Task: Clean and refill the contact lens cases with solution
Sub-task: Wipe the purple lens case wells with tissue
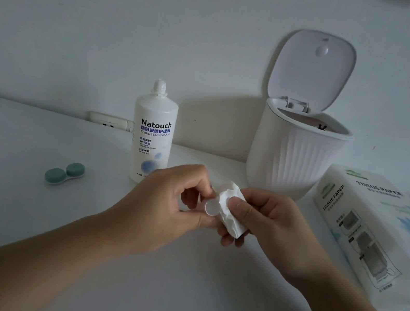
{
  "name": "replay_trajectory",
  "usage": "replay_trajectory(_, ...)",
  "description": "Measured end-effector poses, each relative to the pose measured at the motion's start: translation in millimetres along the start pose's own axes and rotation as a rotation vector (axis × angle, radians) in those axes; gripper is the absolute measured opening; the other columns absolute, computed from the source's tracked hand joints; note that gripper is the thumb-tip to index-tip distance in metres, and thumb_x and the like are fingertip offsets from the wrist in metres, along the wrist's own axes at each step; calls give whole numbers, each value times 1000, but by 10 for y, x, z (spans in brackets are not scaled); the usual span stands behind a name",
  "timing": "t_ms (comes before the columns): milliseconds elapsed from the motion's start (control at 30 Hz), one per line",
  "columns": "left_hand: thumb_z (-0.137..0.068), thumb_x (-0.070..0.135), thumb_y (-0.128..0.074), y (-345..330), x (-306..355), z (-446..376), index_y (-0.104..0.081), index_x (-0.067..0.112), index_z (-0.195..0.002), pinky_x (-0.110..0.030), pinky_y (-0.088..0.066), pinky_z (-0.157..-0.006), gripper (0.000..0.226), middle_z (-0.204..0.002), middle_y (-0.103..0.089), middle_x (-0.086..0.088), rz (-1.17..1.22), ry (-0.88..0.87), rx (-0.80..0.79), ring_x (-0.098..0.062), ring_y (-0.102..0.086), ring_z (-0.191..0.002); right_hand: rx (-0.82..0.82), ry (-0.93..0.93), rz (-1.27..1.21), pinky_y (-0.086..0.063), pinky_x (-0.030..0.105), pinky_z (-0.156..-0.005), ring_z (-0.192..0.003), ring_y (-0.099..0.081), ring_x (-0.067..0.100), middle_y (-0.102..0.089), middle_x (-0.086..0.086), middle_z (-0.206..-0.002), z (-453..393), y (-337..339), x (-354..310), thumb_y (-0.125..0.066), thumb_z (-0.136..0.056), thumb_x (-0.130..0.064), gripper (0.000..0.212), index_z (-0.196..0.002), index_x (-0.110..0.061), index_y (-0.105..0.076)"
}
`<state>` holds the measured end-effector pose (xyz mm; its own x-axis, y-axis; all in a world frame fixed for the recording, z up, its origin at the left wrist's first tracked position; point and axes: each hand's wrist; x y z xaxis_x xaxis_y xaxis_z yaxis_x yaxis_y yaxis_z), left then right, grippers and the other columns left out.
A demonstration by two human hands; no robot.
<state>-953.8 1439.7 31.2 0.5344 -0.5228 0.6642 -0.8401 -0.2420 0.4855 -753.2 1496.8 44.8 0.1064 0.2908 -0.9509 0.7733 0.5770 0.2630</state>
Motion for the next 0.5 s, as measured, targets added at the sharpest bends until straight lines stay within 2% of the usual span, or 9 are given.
replay_trajectory(100, -78, 18, -85, 23, -23, -18, -64, 23, -87, -30, -49, -70, 24, -79, -65, 1, 12, 20, -5, -18, -60, -74, 7, -15, 43, -52, 28, -56, -61, -71, 23, -74, 14, -73, 3, -1, 6, -60, -95, -30, 24, -87, -12, -74)
replay_trajectory(167, -84, 9, -80, 48, -42, -18, -67, 30, -97, -33, -50, -73, 27, -81, -66, 2, -13, 36, -30, -20, -62, -77, -48, -32, 62, -52, 30, -57, -59, -68, 22, -73, 14, -71, 15, -8, 10, -62, -95, -26, 20, -87, -13, -74)
replay_trajectory(300, -88, 11, -66, 60, -24, -12, -66, 37, -106, -26, -50, -75, 31, -87, -65, 11, -34, 2, -102, -17, -62, -83, -138, -58, 92, -51, 31, -57, -59, -66, 19, -71, 11, -69, 32, -13, -1, -62, -99, -22, 21, -85, -11, -73)
replay_trajectory(433, -84, 1, -77, 54, -20, -23, -70, 25, -100, -33, -51, -74, 30, -79, -65, 4, -70, -18, -20, -19, -63, -78, -76, -38, 39, -51, 30, -57, -58, -67, 22, -72, 11, -68, 30, -13, -4, -62, -95, -24, 19, -85, -14, -75)
replay_trajectory(500, -80, 8, -83, 36, 5, -14, -68, 20, -95, -29, -50, -72, 24, -76, -64, 3, -57, -41, 38, -18, -62, -75, -18, -14, -7, -52, 29, -55, -57, -68, 23, -72, 12, -68, 24, -19, 1, -61, -93, -26, 22, -82, -13, -74)
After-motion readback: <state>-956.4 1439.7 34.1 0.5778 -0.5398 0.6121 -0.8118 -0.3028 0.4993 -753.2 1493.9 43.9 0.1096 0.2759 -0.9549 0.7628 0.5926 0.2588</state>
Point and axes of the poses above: each hand's wrist, its own z-axis away from the middle knuckle, its own y-axis out of the back of the hand, x = y × z
